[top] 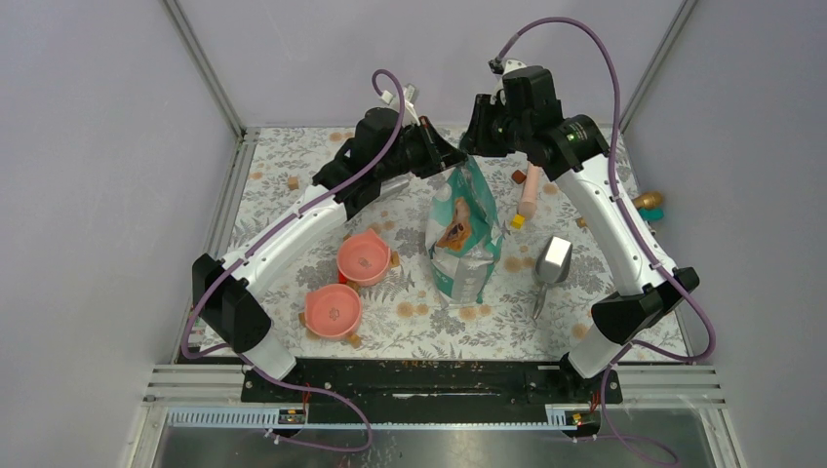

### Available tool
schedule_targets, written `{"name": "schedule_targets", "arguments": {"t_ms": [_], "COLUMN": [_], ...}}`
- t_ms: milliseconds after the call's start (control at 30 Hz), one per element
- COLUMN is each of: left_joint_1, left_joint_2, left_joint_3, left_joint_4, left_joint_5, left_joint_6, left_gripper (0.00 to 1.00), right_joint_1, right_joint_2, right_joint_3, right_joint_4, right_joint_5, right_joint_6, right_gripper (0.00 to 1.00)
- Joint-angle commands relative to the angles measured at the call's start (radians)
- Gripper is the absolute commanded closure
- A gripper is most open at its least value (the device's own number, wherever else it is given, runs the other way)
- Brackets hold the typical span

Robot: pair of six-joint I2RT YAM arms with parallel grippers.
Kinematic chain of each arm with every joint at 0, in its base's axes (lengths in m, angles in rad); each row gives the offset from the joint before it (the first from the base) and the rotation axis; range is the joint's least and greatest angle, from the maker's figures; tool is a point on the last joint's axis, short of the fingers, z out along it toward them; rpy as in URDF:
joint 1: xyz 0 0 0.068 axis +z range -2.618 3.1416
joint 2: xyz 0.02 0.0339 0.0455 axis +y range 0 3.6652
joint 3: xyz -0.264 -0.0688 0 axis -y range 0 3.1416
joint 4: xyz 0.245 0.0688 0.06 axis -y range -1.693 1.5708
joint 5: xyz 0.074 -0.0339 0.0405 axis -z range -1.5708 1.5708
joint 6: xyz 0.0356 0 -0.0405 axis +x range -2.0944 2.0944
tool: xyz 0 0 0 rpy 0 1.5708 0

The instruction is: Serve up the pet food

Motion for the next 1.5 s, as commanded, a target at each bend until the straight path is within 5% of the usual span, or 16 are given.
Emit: {"name": "schedule_targets", "arguments": {"t_ms": [0,333,433,600,767,1067,1233,1467], "left_joint_1": [-0.019,-0.025,-0.025,-0.024,-0.024,-0.025,-0.025,-0.040], "left_joint_2": [-0.030,-0.012,-0.008,-0.023,-0.035,0.012,0.052,0.022], "left_joint_3": [0.020,0.039,0.053,0.064,0.088,0.144,0.186,0.151], "left_joint_4": [0.043,0.064,0.058,-0.004,-0.074,-0.126,-0.135,-0.177], "left_joint_5": [0.025,0.102,0.134,0.091,-0.001,-0.013,-0.013,-0.188], "left_joint_6": [0.022,0.047,0.064,0.114,0.159,0.161,0.164,0.193], "left_gripper": [1.00,1.00,1.00,0.72,0.66,0.73,1.00,1.00], "right_joint_1": [-0.004,-0.004,-0.004,-0.004,-0.004,-0.003,-0.004,-0.004], "right_joint_2": [-0.010,0.006,0.012,-0.022,-0.072,-0.090,-0.070,-0.050], "right_joint_3": [0.003,-0.023,-0.024,-0.053,-0.096,-0.098,-0.047,0.007], "right_joint_4": [-0.004,-0.003,-0.002,0.042,0.079,0.078,0.025,-0.061], "right_joint_5": [-0.010,-0.054,-0.084,-0.095,-0.091,-0.095,-0.118,0.071], "right_joint_6": [-0.012,-0.017,-0.023,-0.056,-0.071,-0.093,-0.141,-0.300], "right_gripper": [0.70,0.80,1.00,1.00,1.00,1.00,1.00,1.00]}}
